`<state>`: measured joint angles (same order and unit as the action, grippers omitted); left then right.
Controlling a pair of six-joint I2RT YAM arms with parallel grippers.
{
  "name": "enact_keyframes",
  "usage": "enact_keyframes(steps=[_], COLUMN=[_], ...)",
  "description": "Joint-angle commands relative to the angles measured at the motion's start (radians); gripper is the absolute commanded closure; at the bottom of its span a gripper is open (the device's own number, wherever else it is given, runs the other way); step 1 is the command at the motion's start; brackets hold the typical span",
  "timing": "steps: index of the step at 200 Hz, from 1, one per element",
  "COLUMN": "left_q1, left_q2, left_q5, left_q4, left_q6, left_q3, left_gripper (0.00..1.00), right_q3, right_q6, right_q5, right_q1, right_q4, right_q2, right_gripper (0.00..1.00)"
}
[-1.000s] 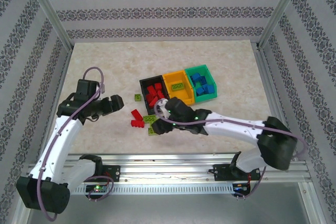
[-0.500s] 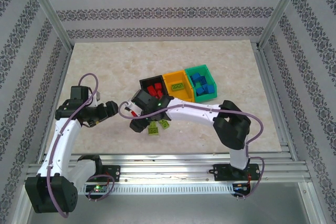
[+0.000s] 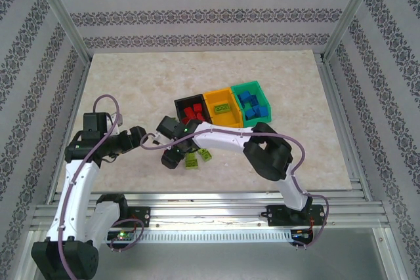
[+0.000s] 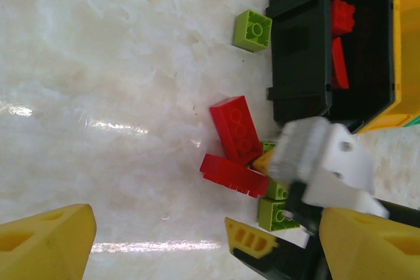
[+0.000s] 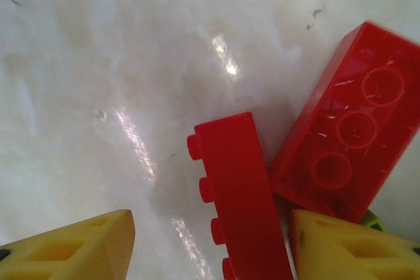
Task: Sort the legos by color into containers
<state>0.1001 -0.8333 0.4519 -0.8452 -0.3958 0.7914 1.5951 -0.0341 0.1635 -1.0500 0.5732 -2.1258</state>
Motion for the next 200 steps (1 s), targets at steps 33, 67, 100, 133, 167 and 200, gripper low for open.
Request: enact_keyframes(steps=[33,67,100,133,167,200], left_q1=[0.007,0.007,0.007,0.007,0.007,0.007], left_q2=[-0.009,-0.008,-0.009,-0.013,-0.013,-0.017], left_q5=[0.001,0.002,0.005,0.007,0.009,0.013], left_q4=[0.026,0.028,0.028,0.028,0.032,0.033], left_q6=[0.004,0.003,0.002,0.003,0.004,0.003], left_q3=[-0.008,-0.010,-0.011,-0.011,-0.011,-0.011], left_gripper=[0.12,0.12,0.12,0.12,0.12,0.12], right_q3=[0.040,0.041,0.032,0.022,-0.028,-0.075], right_q6=[0.005,-0.013,-0.017,-0.010,-0.031,-0.070], right_q5=[0.018,-0.016,-0.016,-0.037,-0.021,-0.034], right_q1=[-0.020,-0.024,-0.025,-0.021,0.034,0.136], right_q4=[0.034,0.028,0.020,0.030,-0.002,-0.052], right_q2=[-0.033,-0.054,-0.019,0.092,0.249,0.329], right_gripper=[0.43,0.57,0.70,0.70,0.69,0.70])
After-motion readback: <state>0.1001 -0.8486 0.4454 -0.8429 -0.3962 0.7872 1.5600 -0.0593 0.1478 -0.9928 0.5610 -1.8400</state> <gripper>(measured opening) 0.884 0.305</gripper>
